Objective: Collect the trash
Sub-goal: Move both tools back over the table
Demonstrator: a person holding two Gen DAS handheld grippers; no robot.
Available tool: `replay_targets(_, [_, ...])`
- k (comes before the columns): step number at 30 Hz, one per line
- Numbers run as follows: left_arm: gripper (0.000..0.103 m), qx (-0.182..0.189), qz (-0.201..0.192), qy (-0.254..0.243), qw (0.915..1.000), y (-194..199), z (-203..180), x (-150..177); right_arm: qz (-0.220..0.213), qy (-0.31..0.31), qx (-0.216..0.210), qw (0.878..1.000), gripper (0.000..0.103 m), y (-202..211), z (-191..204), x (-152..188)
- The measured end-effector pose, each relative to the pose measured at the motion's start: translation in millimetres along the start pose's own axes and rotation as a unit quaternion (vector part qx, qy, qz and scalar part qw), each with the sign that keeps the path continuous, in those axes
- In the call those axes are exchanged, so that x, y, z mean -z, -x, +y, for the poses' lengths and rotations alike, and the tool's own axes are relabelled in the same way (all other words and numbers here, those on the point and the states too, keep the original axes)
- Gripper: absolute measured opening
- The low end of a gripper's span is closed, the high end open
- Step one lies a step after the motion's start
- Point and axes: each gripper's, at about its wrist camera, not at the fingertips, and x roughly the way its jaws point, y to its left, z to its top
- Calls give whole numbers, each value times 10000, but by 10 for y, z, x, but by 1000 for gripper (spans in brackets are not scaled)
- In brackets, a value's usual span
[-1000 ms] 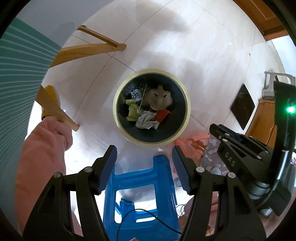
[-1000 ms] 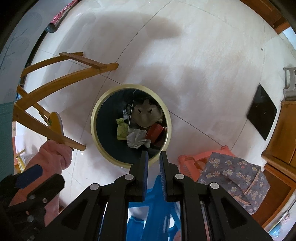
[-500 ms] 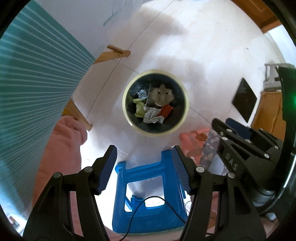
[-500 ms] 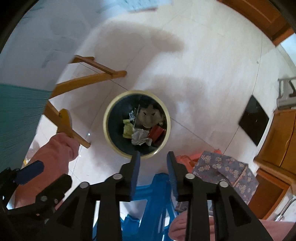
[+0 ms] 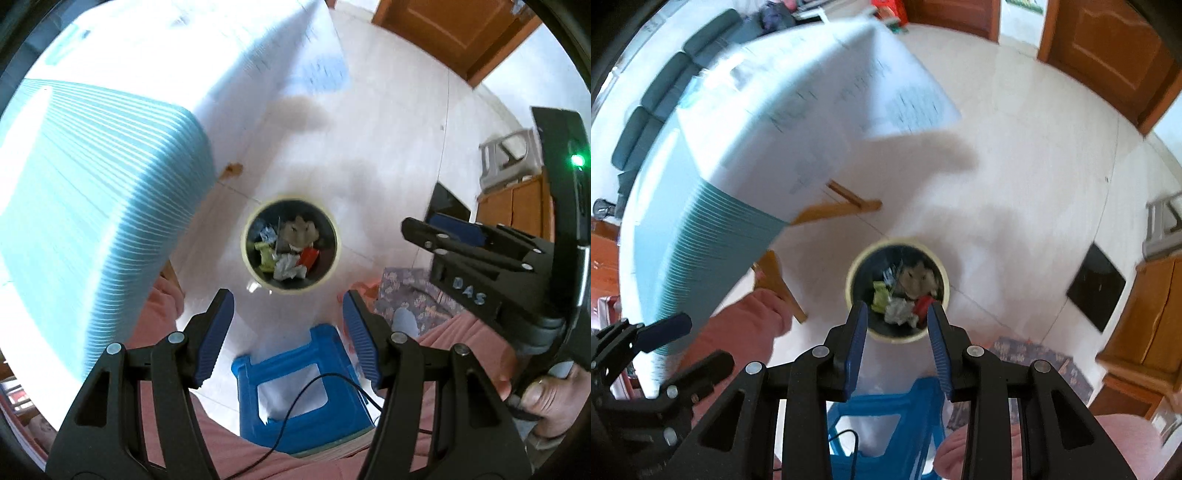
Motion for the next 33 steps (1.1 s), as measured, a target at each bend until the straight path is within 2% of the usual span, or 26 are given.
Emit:
replay_targets(5, [58,-66,-452,239,9987,471,314,-88,-345,231,-177,9990,34,414,267,-233])
replay_targets(10, [58,-290,-914,419,9945,886,662,-212,-603,502,-239,9966,34,710,521,-518])
replay_targets(15, [58,-368,-1112,750,9903,1130,1019,-306,-784,737,-296,9938,34,854,752,-798])
replay_targets(23, [58,-475,-1227,1250,9834,1086,1570,-324,-854,1130,-397,9891,35,800,1201,-1337])
replay_targets(25, [58,-447,-1182,1399,9821,1043,1709,-319,-824,1132,-457,9891,37,698,1310,-1521])
replay_targets(28, [58,-466,-1133,1525,9807,945,1841,-325,-712,1126,-686,9887,50,523,1463,-1788])
replay_targets(31, [58,-487,-1070,1642,9794,868,1991,-311,-661,1169,-638,9889,50,343,1621,-2056])
replay_targets(33, [58,-494,-1055,1705,9784,822,2076,-315,-465,959,-857,9906,51,235,1669,-2178])
